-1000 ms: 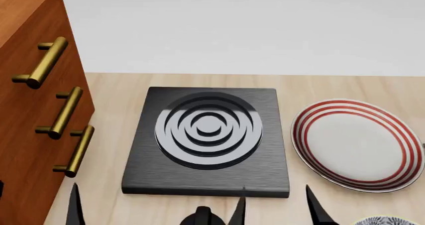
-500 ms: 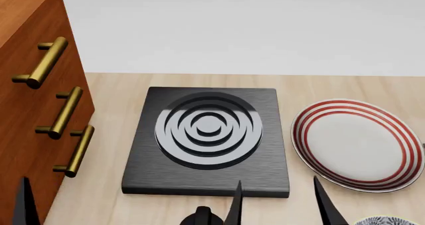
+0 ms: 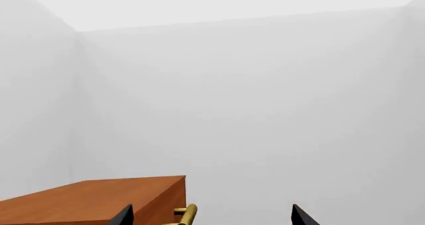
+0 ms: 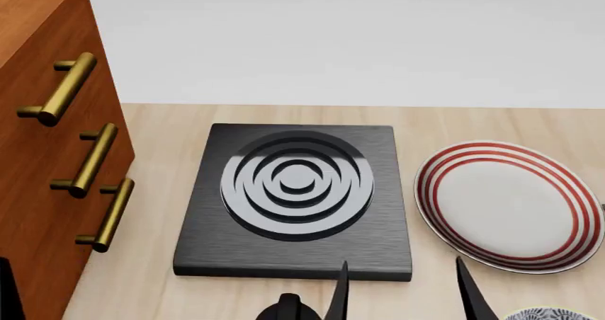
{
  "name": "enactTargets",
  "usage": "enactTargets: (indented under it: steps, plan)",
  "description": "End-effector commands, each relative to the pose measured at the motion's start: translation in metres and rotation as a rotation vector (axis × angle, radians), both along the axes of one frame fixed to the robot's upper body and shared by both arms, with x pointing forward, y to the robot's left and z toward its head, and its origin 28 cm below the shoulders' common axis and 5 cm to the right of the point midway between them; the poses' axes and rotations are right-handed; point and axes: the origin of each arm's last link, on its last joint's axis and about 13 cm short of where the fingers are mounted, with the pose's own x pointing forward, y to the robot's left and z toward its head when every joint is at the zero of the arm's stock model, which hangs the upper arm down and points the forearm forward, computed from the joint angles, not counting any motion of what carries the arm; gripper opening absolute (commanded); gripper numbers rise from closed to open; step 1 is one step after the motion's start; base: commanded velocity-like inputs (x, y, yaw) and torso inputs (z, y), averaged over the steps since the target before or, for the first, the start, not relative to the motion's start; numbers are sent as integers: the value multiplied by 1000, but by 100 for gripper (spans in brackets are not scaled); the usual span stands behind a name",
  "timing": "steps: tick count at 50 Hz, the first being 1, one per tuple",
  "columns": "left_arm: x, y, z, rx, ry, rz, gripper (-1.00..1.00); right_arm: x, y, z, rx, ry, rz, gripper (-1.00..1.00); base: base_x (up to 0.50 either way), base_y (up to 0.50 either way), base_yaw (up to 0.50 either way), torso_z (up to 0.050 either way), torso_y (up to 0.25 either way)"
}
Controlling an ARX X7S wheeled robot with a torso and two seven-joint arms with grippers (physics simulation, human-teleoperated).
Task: Pick up the cream cheese and put it in the bowl.
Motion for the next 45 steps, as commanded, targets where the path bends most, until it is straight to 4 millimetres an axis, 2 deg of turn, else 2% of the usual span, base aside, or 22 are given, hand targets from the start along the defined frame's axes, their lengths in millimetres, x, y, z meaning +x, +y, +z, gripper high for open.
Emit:
enactTargets:
  steps: [1, 3, 4, 6, 9, 13, 18, 24, 26, 33, 41, 45]
  plan:
    - [-1, 0, 1, -1, -4, 0, 100, -1, 0, 0, 1, -4, -2, 100, 0, 0, 0, 0, 0]
    - [2, -1, -7, 6, -9, 19, 100, -5, 4, 1, 0, 20, 75, 100, 0, 0, 0, 0, 0]
    - [2, -1, -13, -21, -16, 34, 100, -7, 4, 3, -9, 6, 49, 100, 0, 0, 0, 0, 0]
    - [-1, 2, -7, -34, -20, 31, 100, -5, 3, 4, -4, 11, 44, 100, 0, 0, 0, 0, 0]
    - [4, 5, -11, -56, 42, 57, 100, -4, 2, 6, -5, 3, 30, 100, 0, 0, 0, 0, 0]
    - [-3, 17, -8, -96, -3, 201, 100, -4, 2, 4, -7, 7, 30, 100, 0, 0, 0, 0, 0]
    - [-4, 38, -9, -283, -35, 344, 100, -2, 0, 5, 3, 1, 29, 100, 0, 0, 0, 0, 0]
    - [-14, 50, -6, -439, -158, 533, 100, -3, -2, 5, 9, 2, 18, 100, 0, 0, 0, 0, 0]
    - [-14, 54, -7, -467, -137, 595, 100, -3, -2, 5, 10, 2, 19, 100, 0, 0, 0, 0, 0]
    - [-8, 64, -9, -488, -114, 679, 100, -4, -3, 6, 6, 3, 22, 100, 0, 0, 0, 0, 0]
    - [4, 90, -8, -456, -117, 761, 100, -2, -3, 5, 13, 3, 22, 100, 0, 0, 0, 0, 0]
    - [9, 96, -10, -454, -112, 810, 100, -2, -4, 5, 14, 3, 21, 100, 0, 0, 0, 0, 0]
